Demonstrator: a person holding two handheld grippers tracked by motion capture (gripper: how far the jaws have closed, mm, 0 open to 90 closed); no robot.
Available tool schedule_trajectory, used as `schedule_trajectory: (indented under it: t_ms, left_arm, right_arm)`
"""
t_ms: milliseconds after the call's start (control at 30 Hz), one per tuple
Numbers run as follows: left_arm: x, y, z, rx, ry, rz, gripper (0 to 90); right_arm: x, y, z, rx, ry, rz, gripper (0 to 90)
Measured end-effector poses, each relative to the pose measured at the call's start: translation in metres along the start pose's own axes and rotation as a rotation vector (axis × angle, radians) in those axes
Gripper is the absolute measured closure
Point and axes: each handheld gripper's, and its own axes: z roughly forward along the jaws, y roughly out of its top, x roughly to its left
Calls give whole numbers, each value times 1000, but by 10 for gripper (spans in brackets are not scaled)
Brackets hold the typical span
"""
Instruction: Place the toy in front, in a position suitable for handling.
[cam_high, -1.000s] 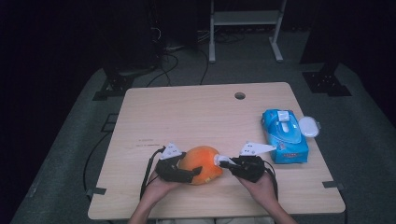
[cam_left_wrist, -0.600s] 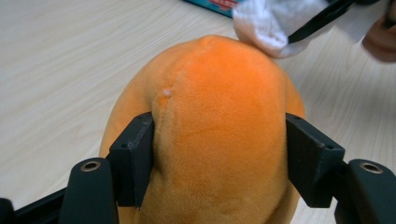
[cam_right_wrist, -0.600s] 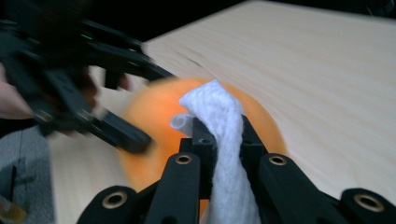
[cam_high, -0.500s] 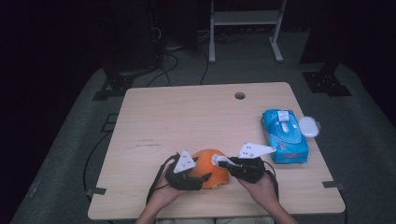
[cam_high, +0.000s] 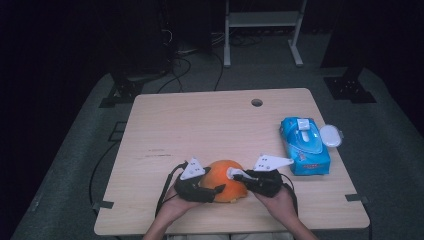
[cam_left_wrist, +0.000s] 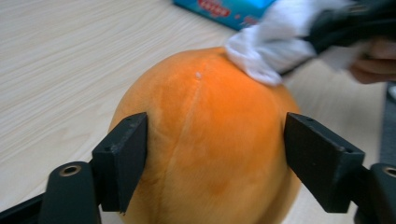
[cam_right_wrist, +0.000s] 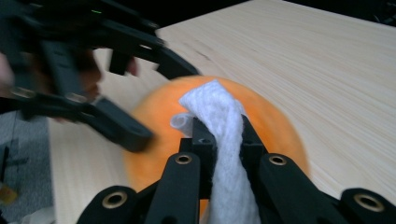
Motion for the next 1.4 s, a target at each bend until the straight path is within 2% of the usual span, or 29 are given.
schedule_trajectory:
  t_ms: [33,67,100,167,267,333,367,400,467,533,600,633,767,867,933,1000,1033,1067,1100,1133,1167,1267,1333,1400]
  left_arm:
    - [5,-1,-1,-18,-28,-38,202]
    - [8,-2,-2,-18,-26,-63,182]
    - [10,-4,-1,-7,-7,-66,159]
    - [9,-6,3,6,10,-59,174]
    - [-1,-1,4,6,36,9,277]
    - [-9,3,5,8,33,51,287]
    - [-10,4,4,13,35,67,278]
    - [-8,3,3,3,23,55,265]
    - [0,2,0,-18,4,13,204]
    - [8,0,0,6,34,-27,98]
    - [14,-5,4,22,5,-80,82]
    - [15,-7,6,25,-18,-90,127]
    - [4,-1,5,16,22,-21,283]
    - [-8,4,5,5,31,30,314]
    - [-9,4,5,-5,8,28,282]
    - [-3,2,5,-11,-22,-9,188]
    - [-1,0,6,-11,-20,-21,147]
    - [2,-1,8,7,-17,-35,101]
    - [3,-3,10,22,-25,-44,94]
    - [2,-5,12,21,-25,-39,120]
    - [0,-4,12,18,-12,-13,170]
    - [-8,2,10,10,26,31,287]
    - [-15,5,9,-6,31,51,313]
    - [-18,7,9,-3,31,65,315]
  right_arm:
    - [-4,-1,-2,2,-15,4,816]
    - [-8,-2,-4,1,-24,16,816]
    - [-11,-3,-5,-3,-29,26,816]
    - [-11,-2,-5,-6,-29,29,816]
    - [2,4,-2,-18,1,3,815]
    - [13,8,-1,-31,24,-31,815]
    - [15,9,0,-24,20,-47,816]
    - [13,8,0,-20,15,-51,816]
    - [5,4,-1,-11,5,-21,817]
    - [-5,0,-2,-7,-7,8,816]
    - [-9,-1,-3,-9,-12,26,816]
    - [-9,0,-3,-7,-15,24,817]
    - [5,6,-4,-24,-10,-4,816]
    - [16,13,-5,-47,15,-43,816]
    - [12,11,-6,-41,12,-33,817]
    - [1,5,-7,-34,6,5,817]
    - [-3,3,-8,-32,-6,15,817]
    - [-8,2,-9,-36,-9,32,817]
    - [-10,2,-10,-39,-12,40,817]
    - [-10,3,-10,-39,-16,38,817]
    - [-8,4,-10,-41,-17,34,817]
    - [7,10,-10,-57,-4,-10,816]
    - [15,14,-11,-75,26,-34,816]
    - [18,16,-12,-75,21,-62,817]
